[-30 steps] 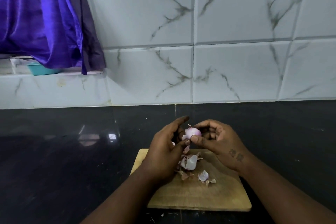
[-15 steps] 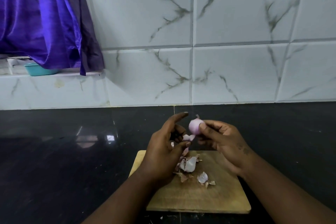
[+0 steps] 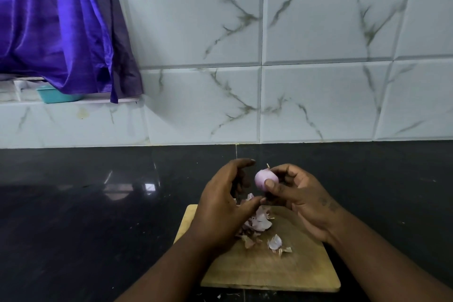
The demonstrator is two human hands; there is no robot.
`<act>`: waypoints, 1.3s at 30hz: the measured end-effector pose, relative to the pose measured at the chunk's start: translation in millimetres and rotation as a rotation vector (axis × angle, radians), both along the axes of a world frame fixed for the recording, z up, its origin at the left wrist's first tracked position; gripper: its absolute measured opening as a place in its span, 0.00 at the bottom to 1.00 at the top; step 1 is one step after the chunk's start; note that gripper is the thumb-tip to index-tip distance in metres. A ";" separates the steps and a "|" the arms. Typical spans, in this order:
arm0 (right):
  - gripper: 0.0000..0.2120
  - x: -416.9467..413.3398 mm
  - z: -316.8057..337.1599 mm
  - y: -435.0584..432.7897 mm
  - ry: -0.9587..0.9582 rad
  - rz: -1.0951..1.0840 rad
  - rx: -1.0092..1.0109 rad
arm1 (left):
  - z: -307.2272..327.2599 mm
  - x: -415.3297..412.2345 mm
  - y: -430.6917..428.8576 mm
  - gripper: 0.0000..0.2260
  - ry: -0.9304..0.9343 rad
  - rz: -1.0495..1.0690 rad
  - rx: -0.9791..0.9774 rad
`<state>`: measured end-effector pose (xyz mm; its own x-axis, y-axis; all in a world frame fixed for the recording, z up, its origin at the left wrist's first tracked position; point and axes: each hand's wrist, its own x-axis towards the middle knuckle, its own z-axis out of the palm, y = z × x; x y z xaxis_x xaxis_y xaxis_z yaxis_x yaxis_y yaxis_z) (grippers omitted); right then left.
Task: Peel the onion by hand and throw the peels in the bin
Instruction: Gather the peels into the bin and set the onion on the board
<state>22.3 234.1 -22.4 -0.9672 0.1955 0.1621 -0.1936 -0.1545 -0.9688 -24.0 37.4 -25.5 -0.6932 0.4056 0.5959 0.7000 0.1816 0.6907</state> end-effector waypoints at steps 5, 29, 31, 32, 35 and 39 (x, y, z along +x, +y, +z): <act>0.25 1.6 -0.4 -5.0 -0.026 0.028 0.084 | -1.1 -0.4 0.2 0.34 0.058 0.009 0.022; 0.20 2.9 1.6 0.1 -0.004 0.089 0.218 | -3.9 -5.6 0.7 0.40 -0.114 -0.099 -0.039; 0.20 2.1 1.0 0.5 -0.004 0.086 0.209 | -3.4 -5.4 0.0 0.41 -0.119 -0.115 -0.030; 0.20 1.9 0.9 0.6 -0.001 0.091 0.204 | -3.1 -5.6 -0.4 0.41 -0.119 -0.121 -0.027; 0.20 1.3 0.0 1.1 -0.001 0.116 0.164 | -1.1 -6.3 -1.5 0.40 -0.110 -0.134 -0.025; 0.20 2.2 0.6 0.6 0.000 0.132 0.123 | 2.1 -5.0 -3.1 0.40 -0.127 -0.169 -0.021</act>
<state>24.4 234.8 -21.7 -0.9831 0.0455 0.1773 -0.1798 -0.0587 -0.9819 -29.0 34.4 -23.4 -0.6830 0.5342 0.4981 0.6295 0.0846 0.7724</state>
